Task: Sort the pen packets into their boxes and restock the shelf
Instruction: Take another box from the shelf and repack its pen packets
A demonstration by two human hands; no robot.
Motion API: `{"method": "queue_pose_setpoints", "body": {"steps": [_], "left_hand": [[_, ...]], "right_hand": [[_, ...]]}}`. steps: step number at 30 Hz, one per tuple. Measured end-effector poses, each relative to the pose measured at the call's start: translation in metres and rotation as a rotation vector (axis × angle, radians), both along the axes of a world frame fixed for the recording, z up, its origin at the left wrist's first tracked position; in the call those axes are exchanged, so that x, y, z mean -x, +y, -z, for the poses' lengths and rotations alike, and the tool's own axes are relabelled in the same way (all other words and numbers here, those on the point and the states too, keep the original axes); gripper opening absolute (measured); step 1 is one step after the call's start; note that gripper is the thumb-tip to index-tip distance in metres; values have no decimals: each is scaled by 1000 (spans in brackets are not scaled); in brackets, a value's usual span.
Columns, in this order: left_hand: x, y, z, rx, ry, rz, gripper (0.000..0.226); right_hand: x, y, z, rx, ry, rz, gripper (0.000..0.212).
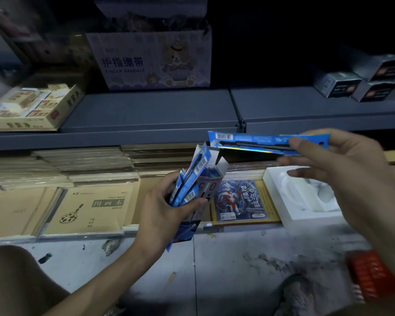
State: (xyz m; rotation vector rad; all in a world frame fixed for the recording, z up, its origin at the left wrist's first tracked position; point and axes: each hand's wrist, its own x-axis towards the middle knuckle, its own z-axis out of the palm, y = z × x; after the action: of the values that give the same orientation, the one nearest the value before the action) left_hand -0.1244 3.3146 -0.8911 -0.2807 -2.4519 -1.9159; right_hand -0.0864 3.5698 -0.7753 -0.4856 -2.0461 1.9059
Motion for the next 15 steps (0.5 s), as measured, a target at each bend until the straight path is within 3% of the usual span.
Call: {"method": "queue_pose_setpoints", "body": {"steps": [6,15], "left_hand": [[0,-1,1,16,24,-12,51],[-3,-2,-2,63,95,-9,52]], "right_hand": [[-6,2,-11,-59,83,62,4],[-3,4,0,-301,66,-37,11]]}}
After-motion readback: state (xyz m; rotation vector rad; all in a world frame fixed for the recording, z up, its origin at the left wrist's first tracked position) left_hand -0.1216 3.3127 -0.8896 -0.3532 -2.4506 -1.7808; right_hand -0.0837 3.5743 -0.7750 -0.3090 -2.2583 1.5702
